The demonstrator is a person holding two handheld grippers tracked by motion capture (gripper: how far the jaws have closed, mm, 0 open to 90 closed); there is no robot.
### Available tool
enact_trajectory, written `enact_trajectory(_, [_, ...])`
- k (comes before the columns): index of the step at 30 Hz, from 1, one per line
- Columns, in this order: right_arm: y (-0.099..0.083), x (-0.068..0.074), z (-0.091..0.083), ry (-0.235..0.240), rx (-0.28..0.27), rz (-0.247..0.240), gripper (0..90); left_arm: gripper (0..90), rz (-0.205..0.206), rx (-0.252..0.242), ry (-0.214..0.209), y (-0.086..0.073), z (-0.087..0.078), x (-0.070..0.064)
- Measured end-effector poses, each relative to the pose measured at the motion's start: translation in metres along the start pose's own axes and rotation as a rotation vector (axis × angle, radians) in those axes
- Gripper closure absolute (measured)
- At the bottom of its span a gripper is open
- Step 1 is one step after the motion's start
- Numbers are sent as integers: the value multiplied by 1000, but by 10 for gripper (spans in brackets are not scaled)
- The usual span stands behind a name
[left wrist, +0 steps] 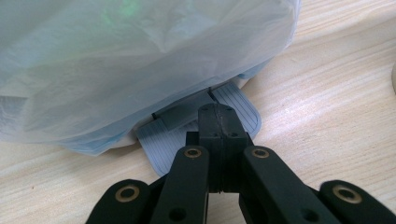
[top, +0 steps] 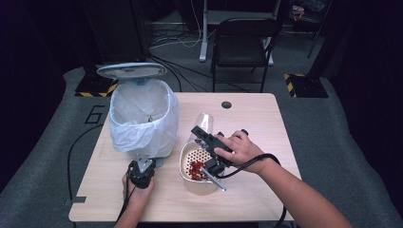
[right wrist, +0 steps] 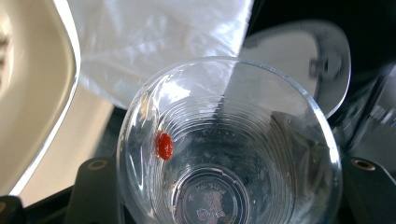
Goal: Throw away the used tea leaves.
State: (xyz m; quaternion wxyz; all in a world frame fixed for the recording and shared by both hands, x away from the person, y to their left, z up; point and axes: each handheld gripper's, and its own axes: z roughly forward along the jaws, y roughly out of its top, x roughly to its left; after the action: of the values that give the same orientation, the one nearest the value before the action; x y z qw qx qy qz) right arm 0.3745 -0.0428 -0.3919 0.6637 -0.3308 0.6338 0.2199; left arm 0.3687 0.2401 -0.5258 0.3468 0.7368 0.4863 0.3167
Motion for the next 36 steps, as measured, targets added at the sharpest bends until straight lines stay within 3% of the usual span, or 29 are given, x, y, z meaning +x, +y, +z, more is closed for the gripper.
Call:
enact_trajectory(1, [0,0,0,0,0,0,356,900,-27,-4,-15,0,1,-2])
enact_trajectory(2, [-1,-5,1,2,-6,31,356,900,-27,-3,-14,0,1,-2])
enact_trajectory(4, [-3,-10,2,23,6,194,356,900,-28,-3,-15,-1,1,-2])
enact_trajectory(8, [-13,-23,6,75,4,410,357,900,-28,-5,-14,0,1,-1])
enact_trajectory(11, [-19,-32,9,153,6,567,358,900,-28,-5,-15,0,1,-1])
enact_trajectory(13, [-26,-43,12,257,6,734,361,900,-28,-5,-15,0,1,-1])
enact_trajectory(14, [-29,-46,14,299,8,779,363,900,-26,1,-20,0,0,-1])
enact_trajectory(15, [-31,-49,15,333,14,809,364,900,-27,-5,-15,0,1,-1])
enact_trajectory(16, [-31,-49,15,333,14,809,364,900,-27,-5,-15,0,1,-1])
enact_trajectory(18, [-37,-53,19,410,13,868,365,900,-28,-5,-15,0,1,-1])
enact_trajectory(19, [-42,-56,22,468,5,922,366,900,-25,-4,-16,0,1,-1])
enact_trajectory(20, [-42,-56,22,468,5,922,366,900,-25,-4,-16,0,1,-1])
enact_trajectory(21, [-44,-58,23,504,6,958,367,900,-27,-7,-17,-1,1,-1])
enact_trajectory(22, [-48,-61,26,567,-8,1010,367,900,-30,-7,-18,-1,1,-1])
enact_trajectory(23, [-48,-61,26,567,-8,1010,367,900,-33,-4,-21,0,1,-1])
enact_trajectory(29, [-55,-72,32,695,-47,1131,367,900,-32,-3,-23,0,1,-1])
enact_trajectory(33, [-61,-76,40,790,-44,1223,367,900,-32,-4,-23,0,1,-1])
enact_trajectory(36, [-65,-79,44,826,-27,1284,367,900,-34,-5,-23,0,1,-1])
